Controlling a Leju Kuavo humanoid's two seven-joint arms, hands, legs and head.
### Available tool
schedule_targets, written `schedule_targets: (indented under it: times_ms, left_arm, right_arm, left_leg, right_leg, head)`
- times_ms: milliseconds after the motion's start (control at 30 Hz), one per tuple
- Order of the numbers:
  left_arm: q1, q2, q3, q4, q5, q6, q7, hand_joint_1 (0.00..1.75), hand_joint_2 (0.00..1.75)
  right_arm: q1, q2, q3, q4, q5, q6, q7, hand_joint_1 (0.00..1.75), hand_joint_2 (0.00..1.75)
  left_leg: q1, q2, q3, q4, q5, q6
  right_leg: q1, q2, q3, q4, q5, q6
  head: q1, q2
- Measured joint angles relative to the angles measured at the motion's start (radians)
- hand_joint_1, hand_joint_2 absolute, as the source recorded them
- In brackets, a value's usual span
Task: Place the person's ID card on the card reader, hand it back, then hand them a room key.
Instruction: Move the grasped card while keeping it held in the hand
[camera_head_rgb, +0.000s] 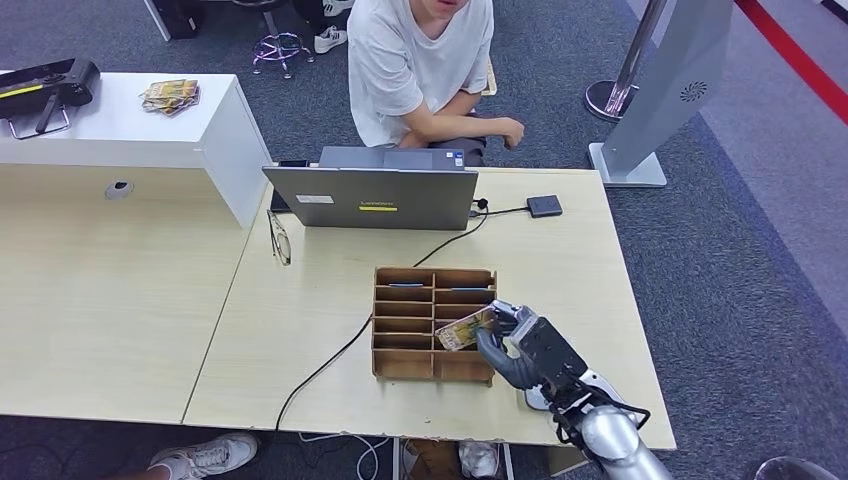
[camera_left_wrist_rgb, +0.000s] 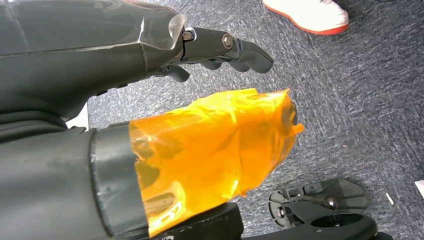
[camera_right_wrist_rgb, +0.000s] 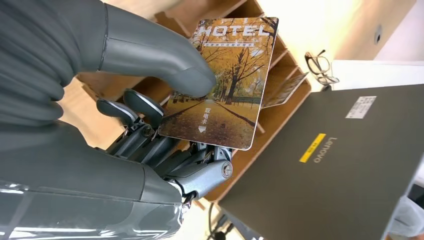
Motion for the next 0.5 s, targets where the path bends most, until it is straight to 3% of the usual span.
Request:
schedule_targets:
  times_ms: [500]
  left_arm:
    - [0.0, 0.001, 0.0, 0.0, -0.002, 0.0, -0.001, 0.0, 0.0]
  right_arm:
    - [0.038, -0.038, -0.051, 0.015, -0.071, 0.065, -0.009, 1.75, 1.75]
  left_leg:
    - [0.0, 0.0, 0.0, 0.0, 0.0, 0.0]
  right_leg:
    - [0.0, 0.0, 0.0, 0.0, 0.0, 0.0]
  head:
    - [0.0, 0.0]
